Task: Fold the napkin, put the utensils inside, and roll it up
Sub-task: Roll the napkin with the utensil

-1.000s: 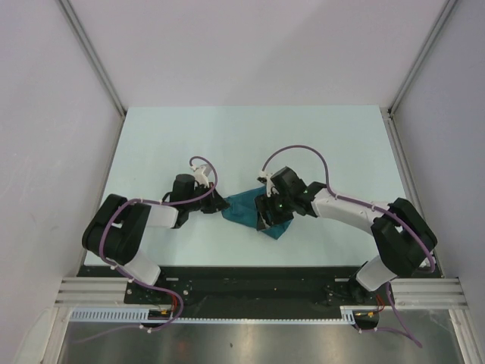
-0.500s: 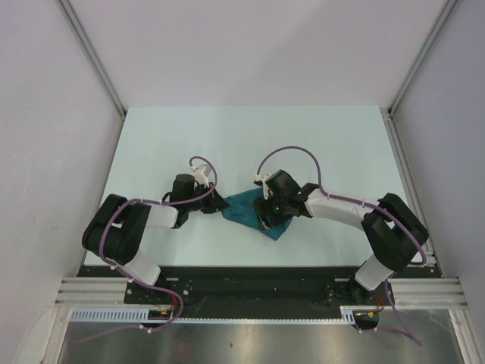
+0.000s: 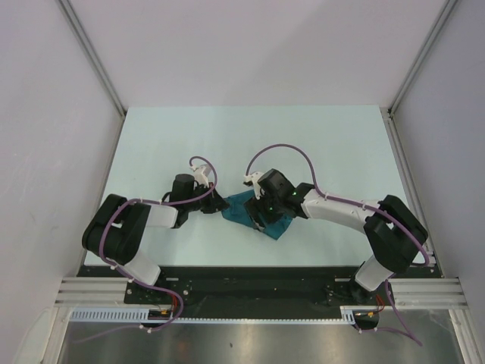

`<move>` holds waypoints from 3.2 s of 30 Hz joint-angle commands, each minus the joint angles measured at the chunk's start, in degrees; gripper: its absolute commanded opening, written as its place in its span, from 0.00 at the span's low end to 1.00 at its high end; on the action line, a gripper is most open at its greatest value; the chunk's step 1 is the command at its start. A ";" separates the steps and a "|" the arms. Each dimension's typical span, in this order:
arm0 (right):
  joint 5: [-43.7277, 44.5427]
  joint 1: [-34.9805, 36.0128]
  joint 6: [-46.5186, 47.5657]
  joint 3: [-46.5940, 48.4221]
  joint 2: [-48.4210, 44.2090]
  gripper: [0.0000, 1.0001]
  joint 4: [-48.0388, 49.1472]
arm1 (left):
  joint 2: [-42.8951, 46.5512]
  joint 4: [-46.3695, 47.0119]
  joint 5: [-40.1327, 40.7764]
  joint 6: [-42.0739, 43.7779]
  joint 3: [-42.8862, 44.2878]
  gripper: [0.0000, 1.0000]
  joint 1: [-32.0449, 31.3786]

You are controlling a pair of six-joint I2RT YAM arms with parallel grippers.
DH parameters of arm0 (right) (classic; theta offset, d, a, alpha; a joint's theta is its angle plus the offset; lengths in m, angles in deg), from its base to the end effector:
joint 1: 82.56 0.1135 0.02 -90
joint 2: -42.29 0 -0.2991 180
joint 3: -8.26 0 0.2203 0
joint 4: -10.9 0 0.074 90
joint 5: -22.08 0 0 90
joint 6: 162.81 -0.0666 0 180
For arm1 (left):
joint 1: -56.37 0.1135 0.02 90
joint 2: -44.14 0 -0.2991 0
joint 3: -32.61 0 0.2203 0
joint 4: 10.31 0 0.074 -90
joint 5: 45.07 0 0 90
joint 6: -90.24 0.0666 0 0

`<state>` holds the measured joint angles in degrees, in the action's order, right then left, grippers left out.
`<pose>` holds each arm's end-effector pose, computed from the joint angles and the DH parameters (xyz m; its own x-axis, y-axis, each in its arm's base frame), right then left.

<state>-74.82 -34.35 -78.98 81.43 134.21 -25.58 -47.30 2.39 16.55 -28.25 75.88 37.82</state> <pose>0.2063 0.2428 0.2265 -0.6287 -0.5433 -0.5564 -0.7225 0.6728 0.1594 0.2577 -0.1199 0.1714 -0.7921 -0.1769 -0.5842 0.3061 0.7129 -0.6309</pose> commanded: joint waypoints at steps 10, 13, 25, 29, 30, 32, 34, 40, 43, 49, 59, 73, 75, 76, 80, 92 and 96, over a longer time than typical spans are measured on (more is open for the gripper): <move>-1.63 -0.31 6.00 3.46 -1.22 0.80 4.23 | -0.41 -2.32 -0.71 0.37 -0.48 0.00 0.26; -2.86 -0.39 5.91 4.25 -0.43 0.79 4.40 | -0.41 -2.32 -0.71 0.28 -0.57 0.00 0.35; -11.73 -2.24 8.55 8.02 8.01 0.76 4.59 | -0.14 -2.23 -0.97 0.28 -0.83 0.00 0.53; -13.93 -2.15 8.81 9.69 8.98 0.64 0.28 | -0.32 -1.88 -1.06 0.10 -0.92 0.00 0.53; -13.76 -1.98 8.72 9.70 8.72 0.61 -1.03 | -0.23 -1.79 -1.06 0.10 -1.01 0.00 0.62; -12.45 -1.63 8.29 9.35 8.10 0.54 -2.18 | -0.32 -1.79 -1.24 0.10 -1.01 0.00 0.62; -11.56 -1.36 7.67 8.82 6.79 0.51 -3.67 | -0.32 -1.88 -1.24 0.10 -1.10 0.00 0.70; -9.02 -1.36 4.33 7.50 6.08 0.45 -7.37 | -0.58 -1.79 -1.50 0.19 -1.18 0.00 1.14; -7.26 -1.18 2.58 6.62 4.94 0.44 -8.43 | -0.58 -1.79 -1.68 0.28 -1.27 0.00 1.23; -4.62 -0.92 -2.43 5.66 1.78 0.44 -10.71 | -0.58 -1.44 -1.94 0.19 -1.36 0.00 1.41; -5.58 -0.66 -6.30 1.79 0.63 0.47 -10.89 | -0.85 -1.44 -2.29 0.01 -1.27 0.00 1.67; -11.99 -0.92 -11.49 0.47 3.96 0.46 -9.66 | -1.20 -1.44 -2.91 0.01 -1.10 0.00 1.93; -14.19 -1.18 -12.28 -0.06 4.76 0.46 -8.87 | -1.29 -1.44 -2.82 0.01 -0.92 0.00 2.02; -15.15 -1.27 -12.54 -0.23 4.85 0.46 -7.82 | -1.37 -1.53 -2.91 0.01 -1.01 0.00 2.11; -20.08 -1.71 -13.77 -0.50 4.67 0.46 -6.23 | -1.55 -1.44 -3.00 0.01 -0.83 0.00 2.11; -13.94 -1.71 -12.37 2.93 -3.06 0.63 -10.62 | -1.46 -1.79 -3.44 0.36 -0.83 0.00 2.29; -8.51 -1.19 -8.61 4.51 -4.82 0.70 -10.98 | -1.46 -2.06 -3.70 0.54 -0.83 0.00 2.37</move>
<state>-89.07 -36.12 -91.26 82.48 132.71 -35.52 -47.82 2.30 12.70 -28.30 75.47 39.53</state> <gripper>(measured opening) 0.679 0.024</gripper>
